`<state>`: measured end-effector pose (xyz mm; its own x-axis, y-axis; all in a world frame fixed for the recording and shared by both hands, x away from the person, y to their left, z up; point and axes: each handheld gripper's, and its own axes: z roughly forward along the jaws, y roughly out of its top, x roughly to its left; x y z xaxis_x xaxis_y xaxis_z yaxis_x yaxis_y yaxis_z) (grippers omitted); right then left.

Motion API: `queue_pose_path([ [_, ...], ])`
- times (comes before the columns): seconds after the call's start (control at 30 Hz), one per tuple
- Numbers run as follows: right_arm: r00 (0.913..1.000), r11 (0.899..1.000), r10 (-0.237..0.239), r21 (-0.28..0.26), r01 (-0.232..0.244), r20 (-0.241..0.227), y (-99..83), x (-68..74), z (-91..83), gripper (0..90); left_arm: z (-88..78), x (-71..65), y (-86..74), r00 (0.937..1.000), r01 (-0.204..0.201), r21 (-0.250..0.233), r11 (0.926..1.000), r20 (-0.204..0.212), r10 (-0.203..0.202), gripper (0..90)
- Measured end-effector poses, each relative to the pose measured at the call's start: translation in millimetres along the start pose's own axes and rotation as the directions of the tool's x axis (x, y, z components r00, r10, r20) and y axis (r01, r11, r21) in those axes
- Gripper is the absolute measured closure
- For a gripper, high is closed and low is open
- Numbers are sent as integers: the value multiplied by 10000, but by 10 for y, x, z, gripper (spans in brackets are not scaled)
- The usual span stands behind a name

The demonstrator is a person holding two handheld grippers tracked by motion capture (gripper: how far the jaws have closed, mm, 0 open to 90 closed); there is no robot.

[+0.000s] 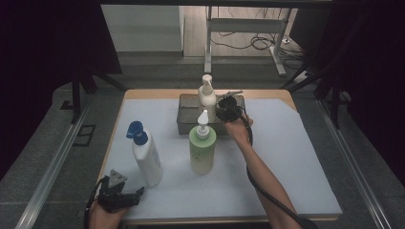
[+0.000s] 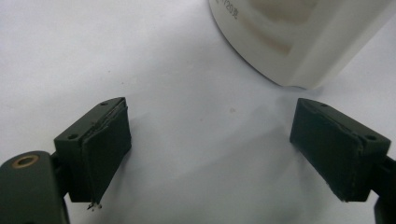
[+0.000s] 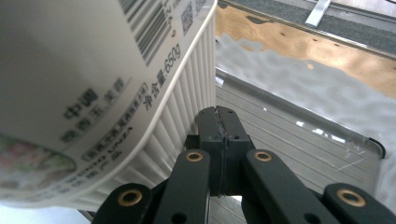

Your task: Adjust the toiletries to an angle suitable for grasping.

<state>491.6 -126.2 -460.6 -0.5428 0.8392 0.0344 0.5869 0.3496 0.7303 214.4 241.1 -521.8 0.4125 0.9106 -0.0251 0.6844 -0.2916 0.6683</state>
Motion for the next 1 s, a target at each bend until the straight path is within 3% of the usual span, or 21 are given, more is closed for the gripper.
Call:
queue_pose_path([
  [0.53, 9999, 10000, -61, 51, 62, -81, 40, 86, 67, 893, 0, 0, 0, 10000, -4, 1, 10000, -2, 4, 121],
  [1.0, 10000, 9995, 28, 320, -30, 41, 29, 17, 74, 892, 0, 0, 0, 10000, -3, 1, 10000, 1, 3, 121],
])
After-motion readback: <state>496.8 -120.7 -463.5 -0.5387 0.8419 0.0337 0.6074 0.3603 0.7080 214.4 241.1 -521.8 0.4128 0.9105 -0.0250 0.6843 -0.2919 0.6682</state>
